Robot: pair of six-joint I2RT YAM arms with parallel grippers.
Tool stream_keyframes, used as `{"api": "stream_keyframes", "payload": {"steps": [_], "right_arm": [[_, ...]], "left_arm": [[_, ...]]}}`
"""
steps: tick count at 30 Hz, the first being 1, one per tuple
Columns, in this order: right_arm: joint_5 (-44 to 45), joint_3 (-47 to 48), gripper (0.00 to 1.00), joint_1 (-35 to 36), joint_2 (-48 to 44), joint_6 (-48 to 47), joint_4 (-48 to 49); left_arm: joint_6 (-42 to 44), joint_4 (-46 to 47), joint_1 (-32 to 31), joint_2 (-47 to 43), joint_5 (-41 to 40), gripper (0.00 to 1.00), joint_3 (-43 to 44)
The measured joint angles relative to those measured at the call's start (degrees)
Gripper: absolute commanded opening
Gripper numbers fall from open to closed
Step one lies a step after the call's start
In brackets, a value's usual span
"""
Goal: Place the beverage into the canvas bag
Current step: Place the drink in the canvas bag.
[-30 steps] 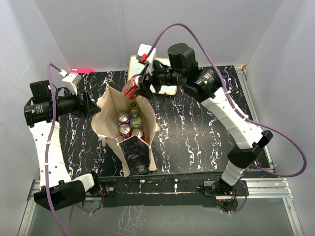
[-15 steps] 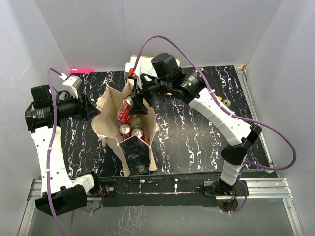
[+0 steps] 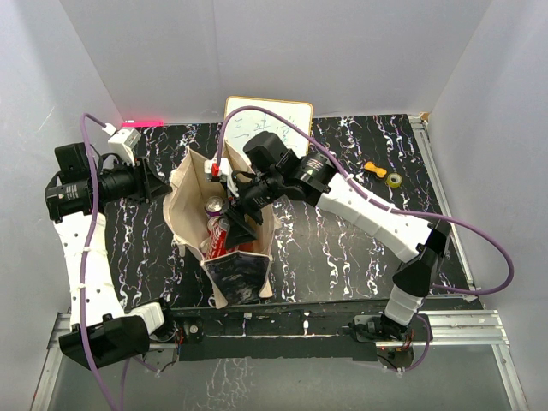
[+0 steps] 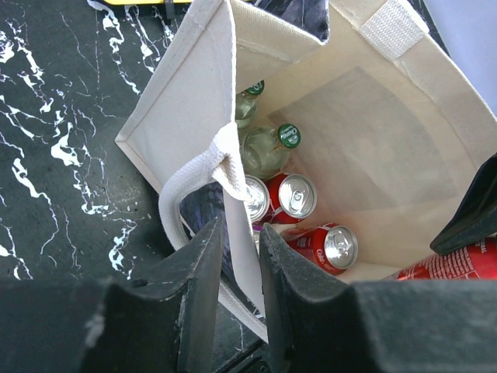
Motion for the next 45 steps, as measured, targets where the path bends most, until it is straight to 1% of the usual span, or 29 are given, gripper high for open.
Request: {"api": "stream_keyframes", "payload": {"steps": [6,9,12,20,25,30,38,45], "right_arm": [[-2.38,-0.13,0.08,0.26,-0.46,1.84,0.37],[-2.84,-0.17,0.08,0.33,-0.46,2.67,0.37],[-1.38,-0.17,0.08,0.37,-0.46,3.3,0.42],[10.62,3.39,0.08,1.05,2.27,1.25,-0.92],[14.99,3.41,0.08,1.07,5.09,-0.74,-1.51],[17.49,3.87,0.08,0.98,7.89,-2.71,-2.34],[18.97,8.2,0.08,0.28,11.02,-6.36,-5.7],[14.97,7.41,0.08,-0.59,11.91,-11.98,-8.55]], "left_arm": [[-1.66,2.71,0.0,0.0,1.16,0.0,-0.2],[-2.16,4.07,0.0,0.0,1.64,0.0,-0.2],[-2.32,4.74,-0.02,-0.11,1.95,0.0,-0.2],[-2.4,6.4,-0.04,-3.54,2.91,0.0,-1.84],[-2.25,7.5,-0.04,-5.49,3.65,0.0,-2.78],[-2.14,8.52,-0.04,-8.24,3.76,0.0,-5.64],[-0.76,8.04,-0.04,-10.05,3.72,0.0,-6.4],[-2.86,8.24,-0.04,-9.94,3.69,0.0,-6.56]]}}
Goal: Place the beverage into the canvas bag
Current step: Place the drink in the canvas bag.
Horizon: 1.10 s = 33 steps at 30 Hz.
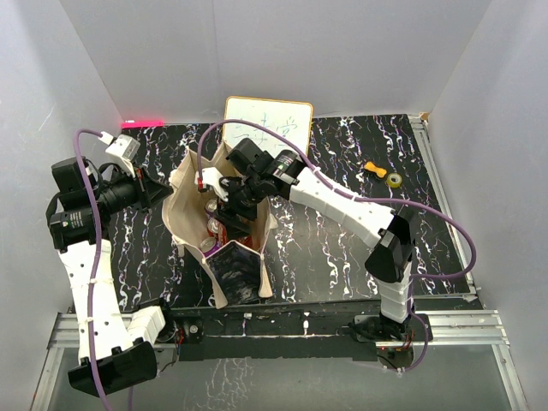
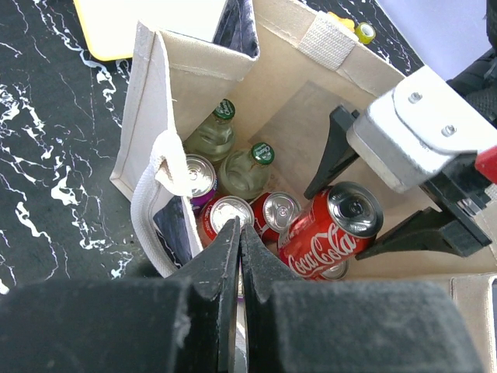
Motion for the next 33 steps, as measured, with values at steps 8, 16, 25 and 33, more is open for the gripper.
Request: {"api": "stream_keyframes", "payload": {"steps": [8,16,25,33], "right_arm": [[-5.01,-3.28,0.08,1.92,0.0,0.15,1.38],[-6.1,-6.05,0.08,6.47,0.02,-0.55,3.67],[-5.31,-7.61,0.08,7.74,-0.02,-2.62,4.2],[-1.6,-11.15,0.08,9.51,-0.07,-1.49,7.56]], "left_arm": [[-1.88,0.33,0.0,0.96,-0.22,0.0,-0.24],[-5.99,3.06,0.0,-0.15,-1.29,0.0,-2.86],[-7.52,5.03,0.0,-0.13,-2.69,0.0,-3.13],[-7.52,4.9,0.0,-0.92,-3.54,0.0,-3.13]]}}
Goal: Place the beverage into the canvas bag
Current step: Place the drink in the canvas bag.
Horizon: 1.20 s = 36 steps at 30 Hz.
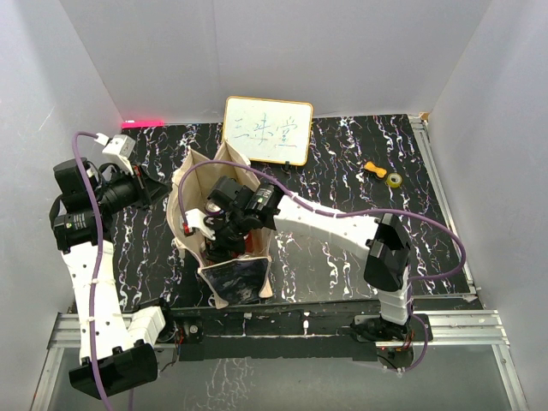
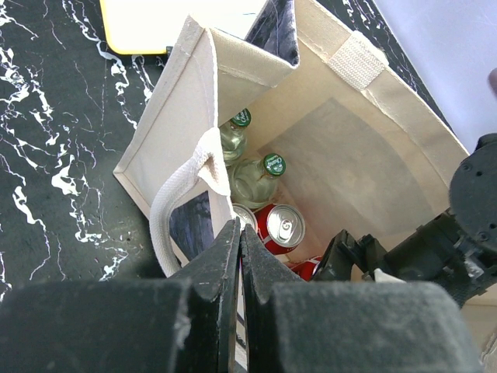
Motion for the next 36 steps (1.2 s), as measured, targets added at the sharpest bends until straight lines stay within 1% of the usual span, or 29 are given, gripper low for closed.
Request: {"api": "stream_keyframes", "payload": {"steps": [8,13,18,21,26,32,36], "right_arm": [[3.78,-5.99,0.08,0.96,-1.03,1.88,5.11],[5.57,-7.87,0.09,1.88,-1.16,2.93,7.26],[7.15,-8.66,0.14,2.73,-1.29,3.23,8.17],[8.02,-8.87,0.21,3.15,-1.29,3.5,8.48],[9.57,-9.2,0.28,3.69,-1.31,4.48,8.83],[11.28,-9.2,0.29,3.98,-1.29,6.38,8.79],[12.13,-9.2,0.29,4.13,-1.18,7.52,8.79]], "left_arm": [[-0.02,-0.15,0.28,-1.07,-0.42,0.0,0.0],[-0.02,-0.15,0.5,-1.09,-0.48,0.0,0.0],[-0.02,-0.17,0.76,-1.16,-0.46,0.0,-0.04],[-0.02,-0.17,0.81,-1.16,-0.46,0.0,-0.04],[0.0,-0.17,0.83,-1.16,-0.48,0.0,-0.04],[0.02,-0.17,0.87,-1.16,-0.37,0.0,-0.04],[-0.04,-0.26,0.87,-1.16,1.27,0.0,-0.07]]}}
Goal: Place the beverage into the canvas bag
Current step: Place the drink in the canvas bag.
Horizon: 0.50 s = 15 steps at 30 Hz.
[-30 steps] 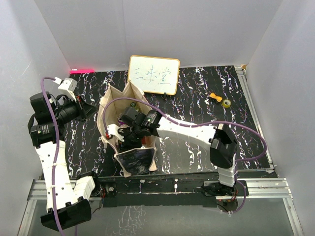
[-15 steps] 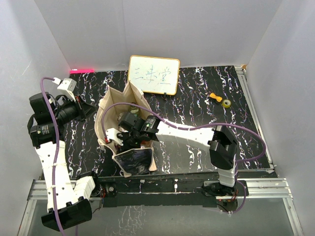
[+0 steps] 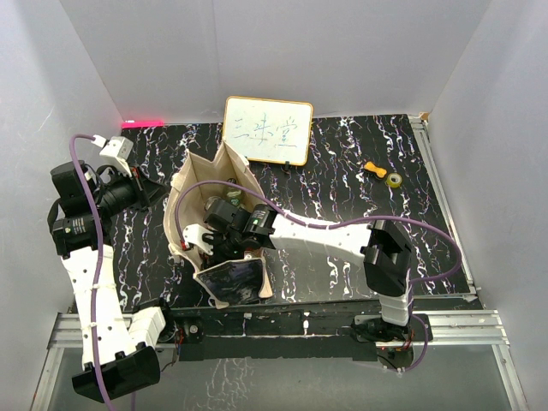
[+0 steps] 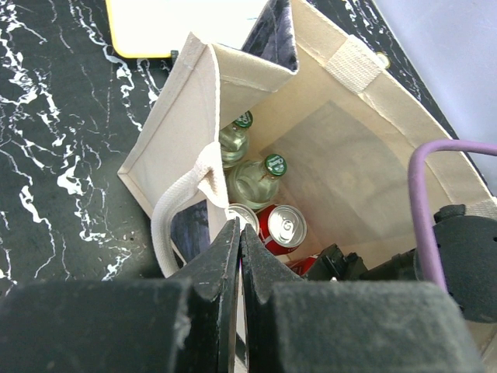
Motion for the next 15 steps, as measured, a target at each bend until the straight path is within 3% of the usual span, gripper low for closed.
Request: {"api": "stream_keyframes", "payload": {"steps": [2,6,8,15], "right_arm": [[0.13,0.0,0.29,0.0,0.02,0.17,-0.02],[0.17,0.0,0.29,0.02,0.0,0.26,-0.04],[0.22,0.0,0.28,0.02,0.0,0.24,-0.07],[0.57,-2.34,0.29,0.04,-1.55,0.13,1.51]], "left_arm": [[0.04,-0.74,0.0,-0.04,0.9,0.02,0.02],[1.09,-4.28,0.0,-0.52,1.14,0.32,1.55],[1.81,-6.34,0.04,-1.53,0.92,0.41,3.32],[0.24,-13.31,0.07,-4.46,-0.85,0.57,7.96]]}}
